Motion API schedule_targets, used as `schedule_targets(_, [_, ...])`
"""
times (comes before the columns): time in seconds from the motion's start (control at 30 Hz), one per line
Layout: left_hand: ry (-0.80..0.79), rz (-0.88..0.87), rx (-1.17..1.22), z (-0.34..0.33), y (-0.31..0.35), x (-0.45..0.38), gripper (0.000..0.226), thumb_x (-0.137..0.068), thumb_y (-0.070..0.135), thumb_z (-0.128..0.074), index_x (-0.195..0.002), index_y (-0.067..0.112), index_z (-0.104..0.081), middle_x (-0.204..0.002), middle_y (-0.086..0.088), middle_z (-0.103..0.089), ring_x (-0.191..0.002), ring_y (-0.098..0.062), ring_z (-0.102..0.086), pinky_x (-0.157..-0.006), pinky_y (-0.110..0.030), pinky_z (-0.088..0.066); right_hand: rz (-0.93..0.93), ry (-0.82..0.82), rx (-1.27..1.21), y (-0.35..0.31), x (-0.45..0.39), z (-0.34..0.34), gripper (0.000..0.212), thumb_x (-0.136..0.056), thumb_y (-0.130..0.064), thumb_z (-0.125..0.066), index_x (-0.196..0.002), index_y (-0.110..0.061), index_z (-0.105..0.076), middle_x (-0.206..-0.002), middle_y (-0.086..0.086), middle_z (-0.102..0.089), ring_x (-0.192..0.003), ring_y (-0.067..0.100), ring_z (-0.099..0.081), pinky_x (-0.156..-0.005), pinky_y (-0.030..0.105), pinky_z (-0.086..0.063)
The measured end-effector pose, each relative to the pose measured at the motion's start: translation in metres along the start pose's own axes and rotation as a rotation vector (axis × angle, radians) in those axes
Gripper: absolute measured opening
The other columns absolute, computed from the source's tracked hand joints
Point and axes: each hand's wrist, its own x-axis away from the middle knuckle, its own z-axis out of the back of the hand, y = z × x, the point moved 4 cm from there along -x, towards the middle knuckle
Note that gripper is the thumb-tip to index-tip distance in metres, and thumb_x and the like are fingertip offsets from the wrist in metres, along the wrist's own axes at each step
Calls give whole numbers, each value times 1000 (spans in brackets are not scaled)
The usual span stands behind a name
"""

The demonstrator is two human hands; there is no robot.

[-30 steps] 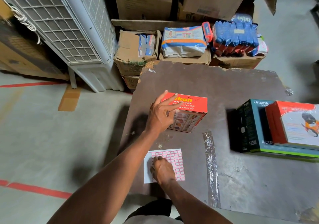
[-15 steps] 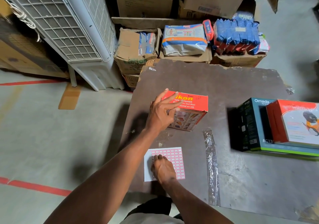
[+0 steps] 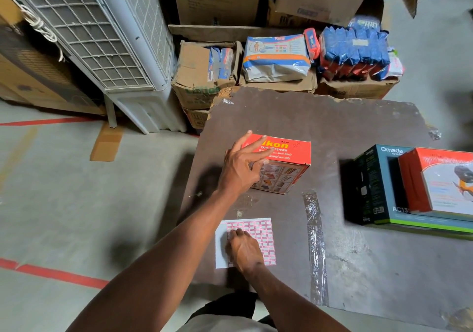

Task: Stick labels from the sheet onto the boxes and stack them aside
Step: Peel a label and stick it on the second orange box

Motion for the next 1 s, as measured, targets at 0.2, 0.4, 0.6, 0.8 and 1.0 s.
schedule_targets(0.2, [4,5,-6,-1,-1,-3,44,-90,13,-71,-129,33,-68,-147,8,-56,-150,-17,-29,-102,-62,-48,-9,-24,-33,7,-4,4,31,-104,-15,-47,-133,-5,-53,-129,16,-62,-115,32,-61,-97,39,-48])
schedule_targets(0.4, [-6,9,-27,-1,-1,-5,46,-89,10,-71,-130,31,-68,-148,7,-55,-150,-19,-29,-103,-62,-47,-37,-46,-46,5,-2,3,33,-104,-17,-50,-135,-6,-51,-128,15,-62,-113,30,-61,-99,37,-50])
schedule_targets(0.6, [0,9,-43,0,0,-6,46,-90,10,-72,-131,31,-67,-148,7,-55,-150,-20,-29,-104,-63,-46,-19,-68,-17,-1,-5,0,37,-101,-17,-50,-135,-4,-50,-131,16,-59,-116,33,-58,-98,41,-49])
schedule_targets(0.8, [7,20,-36,-2,-1,-7,46,-90,11,-72,-130,32,-67,-147,8,-56,-150,-17,-29,-105,-62,-46,4,-62,43,-1,-4,-5,42,-105,-14,-43,-145,0,-39,-137,21,-53,-121,36,-54,-101,43,-48])
schedule_targets(1.0, [2,26,-22,-2,-1,-7,46,-90,12,-72,-130,32,-66,-148,9,-55,-150,-17,-28,-104,-63,-47,33,-43,90,-1,0,-9,43,-106,-8,-40,-148,2,-34,-138,23,-50,-120,36,-52,-99,43,-49])
